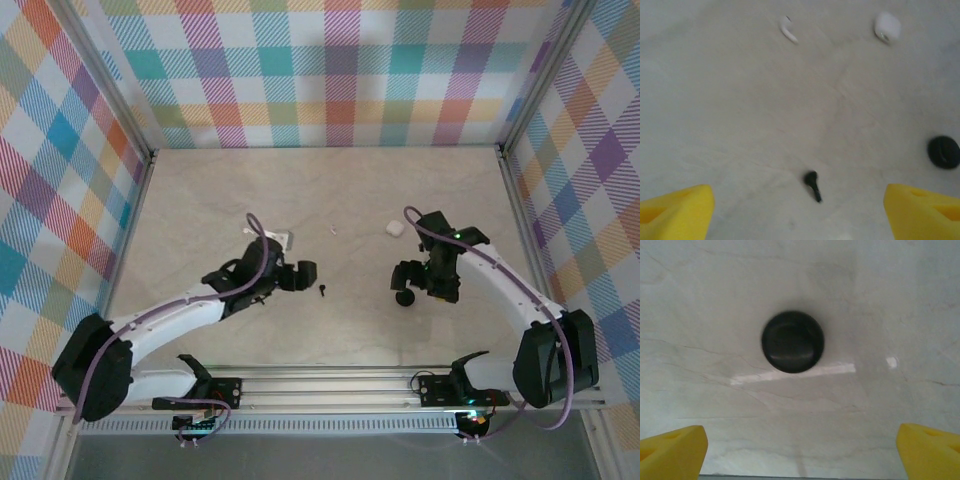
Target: Insert the wireless bluetooth earbuds into the charging case
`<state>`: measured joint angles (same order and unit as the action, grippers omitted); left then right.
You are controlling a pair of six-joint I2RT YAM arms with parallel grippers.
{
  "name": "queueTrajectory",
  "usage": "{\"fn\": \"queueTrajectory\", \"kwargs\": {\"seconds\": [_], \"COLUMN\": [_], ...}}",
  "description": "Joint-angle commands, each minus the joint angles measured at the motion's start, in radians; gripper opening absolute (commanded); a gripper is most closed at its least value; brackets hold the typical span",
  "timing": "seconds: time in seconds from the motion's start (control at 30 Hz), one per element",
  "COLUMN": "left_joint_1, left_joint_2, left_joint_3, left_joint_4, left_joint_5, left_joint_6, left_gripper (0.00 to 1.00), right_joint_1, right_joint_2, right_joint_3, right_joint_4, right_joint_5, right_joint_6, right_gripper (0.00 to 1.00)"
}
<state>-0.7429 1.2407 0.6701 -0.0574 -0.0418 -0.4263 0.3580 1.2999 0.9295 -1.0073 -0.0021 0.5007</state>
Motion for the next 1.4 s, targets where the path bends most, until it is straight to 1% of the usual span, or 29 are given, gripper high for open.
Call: {"fn": "queueTrajectory", "kwargs": {"seconds": [0.0,0.1,0.2,0.23,0.4,0.53,0.8,0.9,1.0,1.17,1.27,1.37], "left_joint_1": [-0.088,-0.144,-0.181,-0.19,-0.22,-0.234,-0.237,-0.24,-0.239,-0.239,-0.239,-0.239], "left_joint_2": [0.054,0.119,0.163,0.173,0.203,0.198,0.209,0.217,0.226,0.212,0.189,0.153], "left_joint_3": [0.026,0.07,0.089,0.088,0.097,0.099,0.088,0.074,0.075,0.053,0.037,0.003], "left_joint_4": [0.047,0.051,0.09,0.106,0.142,0.134,0.141,0.193,0.189,0.181,0.171,0.19], "left_joint_5": [-0.055,-0.056,-0.028,-0.019,0.001,0.005,0.001,0.027,0.032,0.033,0.024,0.017], "left_joint_6": [-0.066,-0.066,-0.071,-0.076,-0.104,-0.104,-0.099,-0.097,-0.11,-0.093,-0.068,-0.043], "left_gripper": [0.87,0.87,0.87,0.87,0.88,0.88,0.89,0.92,0.94,0.94,0.94,0.93], "right_joint_1": [0.016,0.028,0.047,0.054,0.081,0.088,0.091,0.091,0.091,0.092,0.093,0.094], "right_joint_2": [0.05,0.111,0.17,0.188,0.298,0.367,0.409,0.432,0.461,0.48,0.467,0.421], "right_joint_3": [-0.014,-0.006,0.005,0.01,0.039,0.064,0.068,0.077,0.093,0.118,0.132,0.134], "right_joint_4": [-0.025,0.014,0.063,0.077,0.129,0.12,0.139,0.148,0.151,0.156,0.152,0.16], "right_joint_5": [0.036,0.012,-0.02,-0.025,-0.025,0.023,0.053,0.05,0.04,0.018,-0.006,-0.053], "right_joint_6": [0.025,0.017,0.016,0.017,0.01,0.006,0.003,-0.001,-0.001,0.002,0.013,0.051], "right_gripper": [0.93,0.87,0.8,0.79,0.79,0.79,0.77,0.72,0.64,0.51,0.47,0.47]}}
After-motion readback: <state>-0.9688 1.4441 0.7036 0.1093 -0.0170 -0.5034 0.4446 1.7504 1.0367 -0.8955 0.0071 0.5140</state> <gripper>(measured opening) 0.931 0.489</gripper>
